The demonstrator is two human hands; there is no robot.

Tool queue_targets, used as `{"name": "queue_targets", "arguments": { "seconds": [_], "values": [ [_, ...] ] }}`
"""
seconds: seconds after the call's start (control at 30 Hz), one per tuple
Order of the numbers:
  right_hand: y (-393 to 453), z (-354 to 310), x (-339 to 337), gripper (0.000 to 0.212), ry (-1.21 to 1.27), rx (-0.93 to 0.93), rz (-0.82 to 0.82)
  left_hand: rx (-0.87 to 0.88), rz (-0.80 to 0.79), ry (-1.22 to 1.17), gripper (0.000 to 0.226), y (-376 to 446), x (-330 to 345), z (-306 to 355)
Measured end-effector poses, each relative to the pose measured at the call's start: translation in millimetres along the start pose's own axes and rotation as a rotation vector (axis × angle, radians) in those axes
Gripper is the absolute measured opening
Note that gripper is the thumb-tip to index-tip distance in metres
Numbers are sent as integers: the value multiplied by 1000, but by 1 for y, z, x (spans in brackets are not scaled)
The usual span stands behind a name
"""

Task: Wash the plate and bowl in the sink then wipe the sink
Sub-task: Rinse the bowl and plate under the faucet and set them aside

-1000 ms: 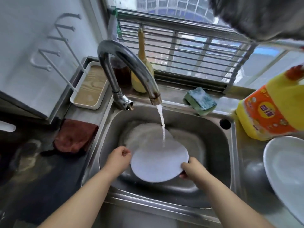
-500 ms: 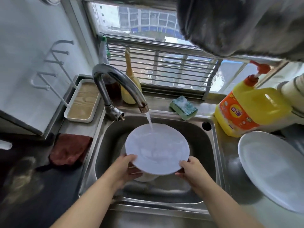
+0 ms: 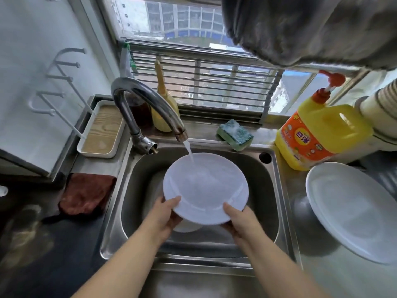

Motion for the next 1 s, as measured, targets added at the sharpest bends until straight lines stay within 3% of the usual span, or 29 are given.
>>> {"name": "queue_targets", "arguments": {
  "seconds": [0.1,0.23,0.33,0.4,0.53,0.67,0.83,0.9,1.0],
  "values": [
    [-6,13,8,25,64,45,-2,13,-54,66,38,-8,17,-9],
    [2,-9,-17,22,48,121,-20,-56,-139,203,37,-3,-11,21],
    [0,-8,-9,22,75,74,-23,47,-45,71,34,3,-5,16],
    [-6,6,2,26,177,58,-6,89,29,-1,43,8,10,-5],
    [-9,4,-8,21,137,108,-67,32,-57,53,50,1,5,-6],
    [5,-10,-23,22,22,79,-81,60,-32,74,32,1,-4,18],
    [3,6,-1,36,207,48,-89,33,-44,73,38,-2,28,-11],
    [8,-3,-11,29,78,86,-78,-17,-49,103,35,-4,16,4],
    [18,-19,-27,27,-83,107,-49,57,-63,109,39,3,-6,22]
  ]
}}
Point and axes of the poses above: each hand's wrist, its own y-axis towards the middle knuckle, its own x-axis out of the palm, z = x × y, the point moved 1 cm from there along y, towards the middle knuckle, and after that the axes turned 9 degrees about -x, right-handed, at the moved point
